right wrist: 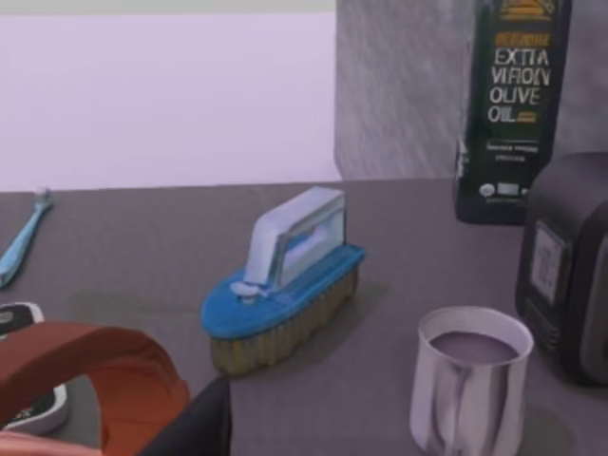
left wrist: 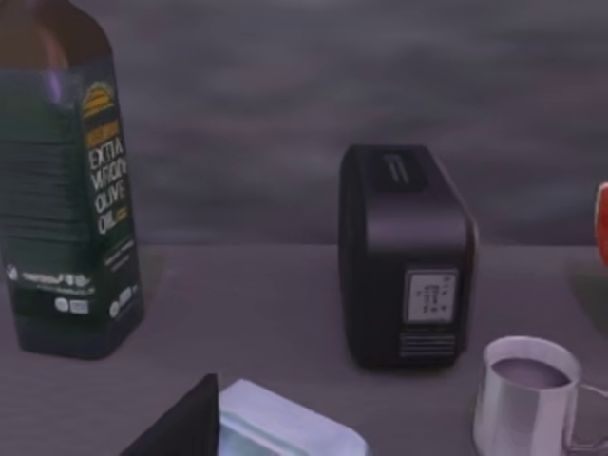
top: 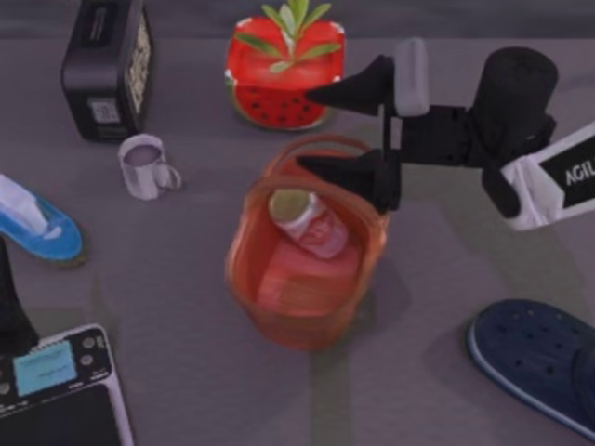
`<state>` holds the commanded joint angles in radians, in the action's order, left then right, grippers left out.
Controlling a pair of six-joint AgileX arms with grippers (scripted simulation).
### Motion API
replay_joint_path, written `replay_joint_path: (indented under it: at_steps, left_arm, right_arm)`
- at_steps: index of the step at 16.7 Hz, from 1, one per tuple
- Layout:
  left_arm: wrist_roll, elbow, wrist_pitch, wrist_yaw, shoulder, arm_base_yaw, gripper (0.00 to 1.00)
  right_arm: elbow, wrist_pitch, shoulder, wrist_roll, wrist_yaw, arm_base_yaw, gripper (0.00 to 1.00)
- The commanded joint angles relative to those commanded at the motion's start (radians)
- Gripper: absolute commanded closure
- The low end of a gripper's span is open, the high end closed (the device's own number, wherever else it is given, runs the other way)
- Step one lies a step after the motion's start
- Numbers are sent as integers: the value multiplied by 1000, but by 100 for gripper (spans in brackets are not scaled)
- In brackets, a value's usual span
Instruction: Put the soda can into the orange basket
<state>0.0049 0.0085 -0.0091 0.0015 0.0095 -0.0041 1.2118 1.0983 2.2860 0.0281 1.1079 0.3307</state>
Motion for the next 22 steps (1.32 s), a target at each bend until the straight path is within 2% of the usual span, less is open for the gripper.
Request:
replay_joint_path:
  at_steps: [2,4,6,9,12,16,22]
  left_arm:
    - [25,44,-46,7,49,-20,0]
    - [68,122,-123,16,137,-53,0]
    - [128,233,-228,27,261,-96,0]
    - [241,446,-418,44,497,-174,0]
    - [376,705,-635,58,777,-262,0]
    - [578,1094,-933,70,1184,-385,0]
    - [881,1691,-1311,62,1768,-551,0]
  right_arm:
    - [-25,-21,-47,-2,-19,-4,0]
    - [-71,-58,-126,-5,-56,-14,0]
    - [-135,-114,-238,-7,-111,-30,0]
    - [-259,-225,-454,-9,-221,-64,0]
    - [-408,-360,-718,-10,-355,-105,0]
    - [-626,-559,-1119,-13,-554,-164,0]
    - [-934,-838,-1709,-21,-839,-246,0]
